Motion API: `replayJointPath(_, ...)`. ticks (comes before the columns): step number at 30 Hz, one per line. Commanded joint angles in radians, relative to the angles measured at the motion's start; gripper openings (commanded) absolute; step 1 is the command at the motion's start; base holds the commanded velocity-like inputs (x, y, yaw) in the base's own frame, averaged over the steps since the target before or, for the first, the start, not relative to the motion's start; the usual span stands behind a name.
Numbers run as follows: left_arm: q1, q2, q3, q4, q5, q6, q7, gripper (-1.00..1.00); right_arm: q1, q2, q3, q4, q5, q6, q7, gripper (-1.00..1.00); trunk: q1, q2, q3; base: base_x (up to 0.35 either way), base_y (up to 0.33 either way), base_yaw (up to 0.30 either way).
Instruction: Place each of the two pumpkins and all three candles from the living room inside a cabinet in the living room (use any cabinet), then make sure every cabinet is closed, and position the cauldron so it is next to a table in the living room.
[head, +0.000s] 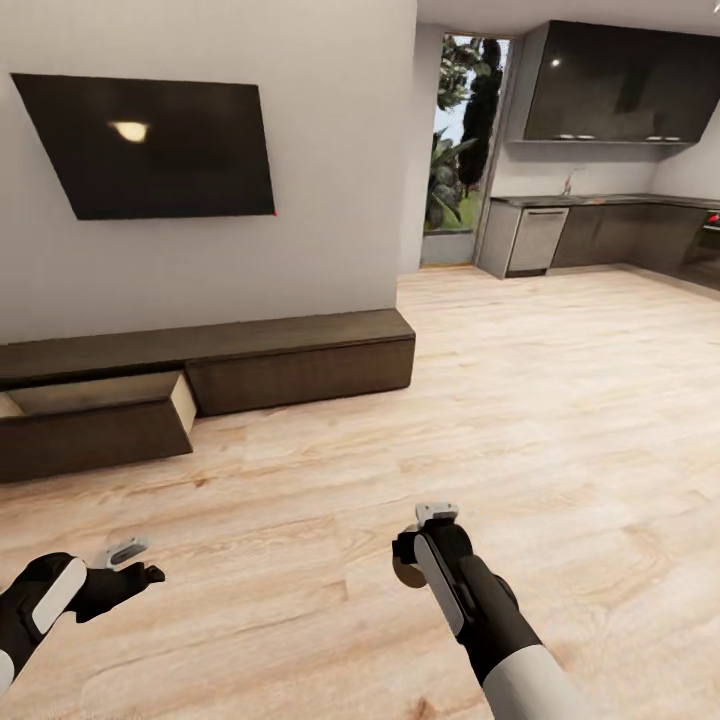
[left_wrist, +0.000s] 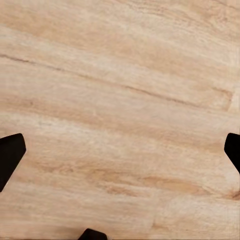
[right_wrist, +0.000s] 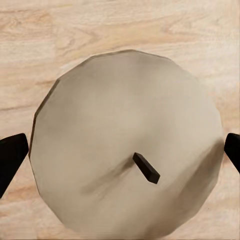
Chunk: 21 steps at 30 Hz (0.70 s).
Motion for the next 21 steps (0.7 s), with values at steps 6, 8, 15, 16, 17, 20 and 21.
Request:
replayJointPath(6,0.000,0.000,0.001,0.000,-0.004,0.003,-0.005,1.00,-0.001,0.000,0.005,0.000,-0.009,0.003,-0.010,-1.00,0.000,0.000,-0.007,0.187,0.281,0.240)
replayJointPath(8,0.000,0.000,0.001,0.000,-0.004,0.003,-0.005,1.00,-0.001,0.000,0.023,-0.001,-0.008,0.003,-0.010,-1.00,0.000,0.000,-0.008,0.222,0.254,0.238)
replayJointPath(15,0.000,0.000,0.001,0.000,-0.004,0.002,-0.005,1.00,-0.001,0.000,0.062,0.002,-0.017,0.003,-0.010,-1.00,0.000,0.000,-0.015,0.252,0.248,0.236)
replayJointPath(16,0.000,0.000,0.001,0.000,-0.004,0.002,-0.005,1.00,-0.001,0.000,0.063,0.003,-0.018,0.003,-0.010,-1.00,0.000,0.000,-0.016,0.261,0.247,0.233)
replayJointPath(17,0.000,0.000,0.001,0.000,-0.004,0.002,-0.005,1.00,-0.001,0.000,0.063,0.003,-0.018,0.003,-0.010,-1.00,0.000,0.000,-0.017,0.262,0.247,0.232)
replayJointPath(20,0.000,0.000,0.004,0.000,-0.004,0.002,-0.005,1.00,-0.001,0.000,0.063,0.004,-0.021,0.003,-0.010,-1.00,0.000,0.000,-0.020,0.262,0.247,0.229)
replayJointPath(21,0.000,0.000,0.005,0.000,-0.004,0.002,-0.006,1.00,-0.001,0.000,0.062,0.005,-0.022,0.004,-0.009,-1.00,0.000,0.000,-0.022,0.262,0.247,0.222)
